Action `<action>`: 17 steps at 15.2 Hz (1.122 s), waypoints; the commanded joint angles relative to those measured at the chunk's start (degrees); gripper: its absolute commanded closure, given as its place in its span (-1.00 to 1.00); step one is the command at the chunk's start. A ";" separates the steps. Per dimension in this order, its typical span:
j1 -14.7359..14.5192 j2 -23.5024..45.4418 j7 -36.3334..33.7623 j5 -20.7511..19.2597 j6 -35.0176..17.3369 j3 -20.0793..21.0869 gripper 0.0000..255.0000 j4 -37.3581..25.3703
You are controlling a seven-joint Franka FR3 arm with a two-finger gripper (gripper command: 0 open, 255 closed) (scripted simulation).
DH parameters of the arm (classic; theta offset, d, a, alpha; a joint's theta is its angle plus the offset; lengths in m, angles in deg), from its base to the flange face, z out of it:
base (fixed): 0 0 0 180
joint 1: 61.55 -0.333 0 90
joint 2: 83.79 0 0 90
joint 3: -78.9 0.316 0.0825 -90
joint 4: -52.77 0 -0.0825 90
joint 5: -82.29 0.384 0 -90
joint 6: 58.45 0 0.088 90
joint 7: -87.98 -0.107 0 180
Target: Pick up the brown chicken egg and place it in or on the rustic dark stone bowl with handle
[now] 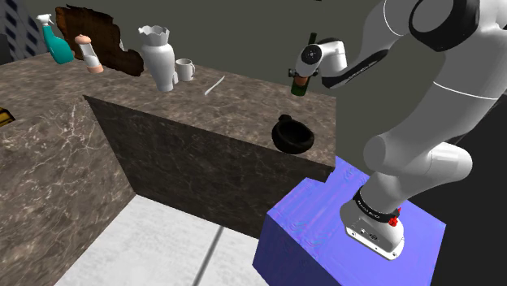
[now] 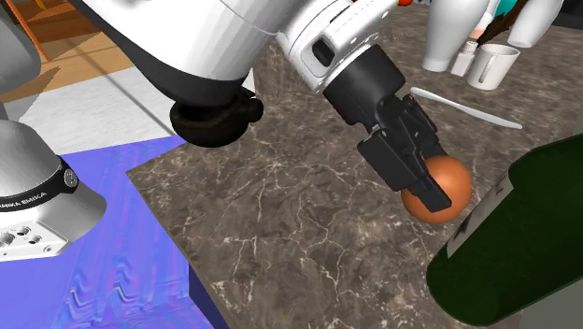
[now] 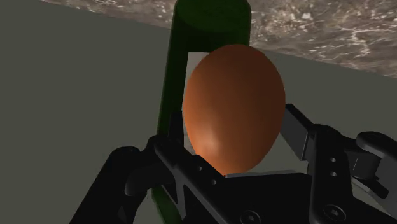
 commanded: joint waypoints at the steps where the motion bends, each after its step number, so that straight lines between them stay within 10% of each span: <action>1: 0.10 -1.00 2.09 2.18 -0.35 0.09 1.00 -0.07; 17: 0.60 -10.28 18.34 19.83 -2.32 0.39 1.00 1.39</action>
